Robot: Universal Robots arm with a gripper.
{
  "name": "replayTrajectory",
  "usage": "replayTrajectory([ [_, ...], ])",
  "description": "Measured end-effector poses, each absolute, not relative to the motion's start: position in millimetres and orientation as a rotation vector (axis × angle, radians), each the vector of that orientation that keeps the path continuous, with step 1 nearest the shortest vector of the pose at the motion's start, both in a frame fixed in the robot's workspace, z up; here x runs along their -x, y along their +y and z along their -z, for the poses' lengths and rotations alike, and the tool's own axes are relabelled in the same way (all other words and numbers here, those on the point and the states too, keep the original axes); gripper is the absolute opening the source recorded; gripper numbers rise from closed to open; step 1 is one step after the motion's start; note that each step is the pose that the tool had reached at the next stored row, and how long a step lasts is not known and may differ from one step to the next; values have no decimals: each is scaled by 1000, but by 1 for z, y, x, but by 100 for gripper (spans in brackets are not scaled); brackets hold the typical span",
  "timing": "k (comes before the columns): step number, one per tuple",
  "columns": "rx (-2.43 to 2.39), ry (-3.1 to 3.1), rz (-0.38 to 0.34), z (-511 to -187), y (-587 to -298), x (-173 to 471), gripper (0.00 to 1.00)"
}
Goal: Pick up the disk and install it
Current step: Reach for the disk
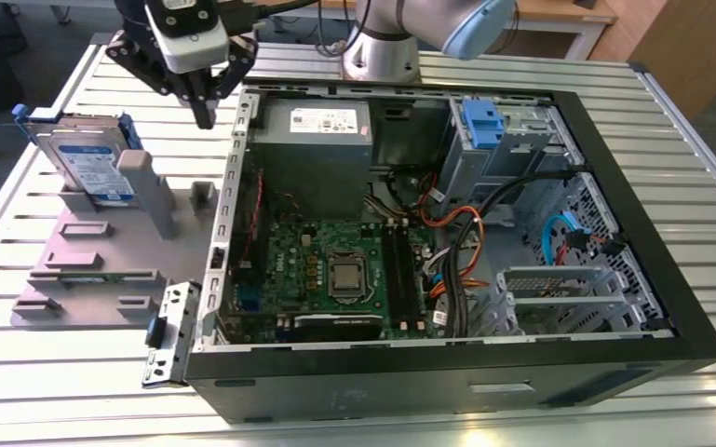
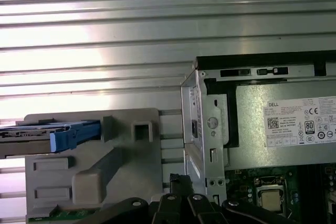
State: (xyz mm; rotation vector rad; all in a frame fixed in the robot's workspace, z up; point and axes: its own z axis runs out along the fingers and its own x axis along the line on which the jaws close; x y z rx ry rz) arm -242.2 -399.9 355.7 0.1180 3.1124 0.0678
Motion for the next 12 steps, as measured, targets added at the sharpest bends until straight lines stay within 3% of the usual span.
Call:
replayTrajectory([
  [12, -118, 3113, -68, -355, -400, 246, 11],
])
